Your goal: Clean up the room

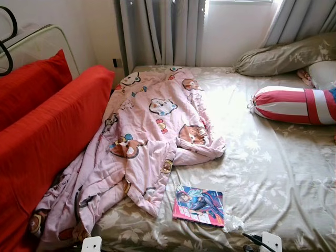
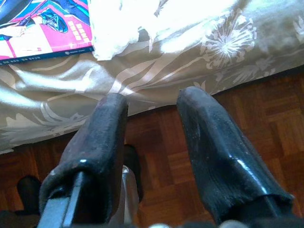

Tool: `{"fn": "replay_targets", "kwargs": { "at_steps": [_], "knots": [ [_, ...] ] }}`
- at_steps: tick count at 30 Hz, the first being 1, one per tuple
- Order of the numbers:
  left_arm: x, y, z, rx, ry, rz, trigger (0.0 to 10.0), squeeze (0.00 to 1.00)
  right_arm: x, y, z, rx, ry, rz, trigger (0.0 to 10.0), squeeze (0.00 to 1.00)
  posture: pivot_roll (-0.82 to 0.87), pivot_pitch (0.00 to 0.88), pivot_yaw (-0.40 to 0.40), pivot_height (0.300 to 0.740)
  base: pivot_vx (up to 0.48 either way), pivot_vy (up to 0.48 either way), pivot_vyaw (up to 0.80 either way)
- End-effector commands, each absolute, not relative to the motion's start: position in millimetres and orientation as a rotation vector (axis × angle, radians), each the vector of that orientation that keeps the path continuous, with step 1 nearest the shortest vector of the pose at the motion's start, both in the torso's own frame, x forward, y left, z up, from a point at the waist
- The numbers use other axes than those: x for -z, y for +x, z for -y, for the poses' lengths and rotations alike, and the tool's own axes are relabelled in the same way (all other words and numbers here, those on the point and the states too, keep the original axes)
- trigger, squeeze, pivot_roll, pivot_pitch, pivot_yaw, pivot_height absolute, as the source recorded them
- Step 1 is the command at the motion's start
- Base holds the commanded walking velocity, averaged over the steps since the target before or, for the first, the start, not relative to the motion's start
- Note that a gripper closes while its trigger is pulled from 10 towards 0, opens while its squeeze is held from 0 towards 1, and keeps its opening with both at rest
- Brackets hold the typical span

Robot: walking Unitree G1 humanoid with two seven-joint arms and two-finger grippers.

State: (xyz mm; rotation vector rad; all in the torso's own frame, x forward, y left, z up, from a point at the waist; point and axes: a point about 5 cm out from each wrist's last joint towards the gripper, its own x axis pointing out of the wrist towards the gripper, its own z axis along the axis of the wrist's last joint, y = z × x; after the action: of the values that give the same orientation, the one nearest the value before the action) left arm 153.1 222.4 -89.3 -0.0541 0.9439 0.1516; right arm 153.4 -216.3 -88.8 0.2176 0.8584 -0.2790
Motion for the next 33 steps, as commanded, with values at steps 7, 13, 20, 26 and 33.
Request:
{"fn": "replay_targets", "kwargs": {
  "at_steps": [7,13,20,26,33],
  "knots": [
    [90,149,-224,-0.132,-0.014,-0.949,10.0,0.0,86,165,214,0.279,0.236,-0.862,10.0,0.0,0.0,0.0,-0.001,0.74,0.0,-0.153,0.0],
    [73,190,-214,-0.107,-0.026,-0.823,10.0,0.0,87,163,217,0.288,0.245,-0.875,10.0,0.0,0.0,0.035,-0.01,0.74,0.0,-0.318,0.0],
    [79,177,-220,-0.133,-0.04,-0.868,10.0,0.0,86,161,222,0.299,0.242,-0.879,10.0,0.0,0.0,0.051,-0.016,0.74,0.0,0.0,0.0],
    [79,177,-221,-0.138,-0.042,-0.861,10.0,0.0,86,160,225,0.296,0.238,-0.883,10.0,0.0,0.01,0.062,-0.029,0.74,0.0,-0.119,0.0],
    [79,178,-219,-0.142,-0.049,-0.86,10.0,0.0,86,160,224,0.288,0.238,-0.884,10.0,0.0,0.01,0.063,-0.03,0.74,0.0,-0.454,0.0]
  ]
}}
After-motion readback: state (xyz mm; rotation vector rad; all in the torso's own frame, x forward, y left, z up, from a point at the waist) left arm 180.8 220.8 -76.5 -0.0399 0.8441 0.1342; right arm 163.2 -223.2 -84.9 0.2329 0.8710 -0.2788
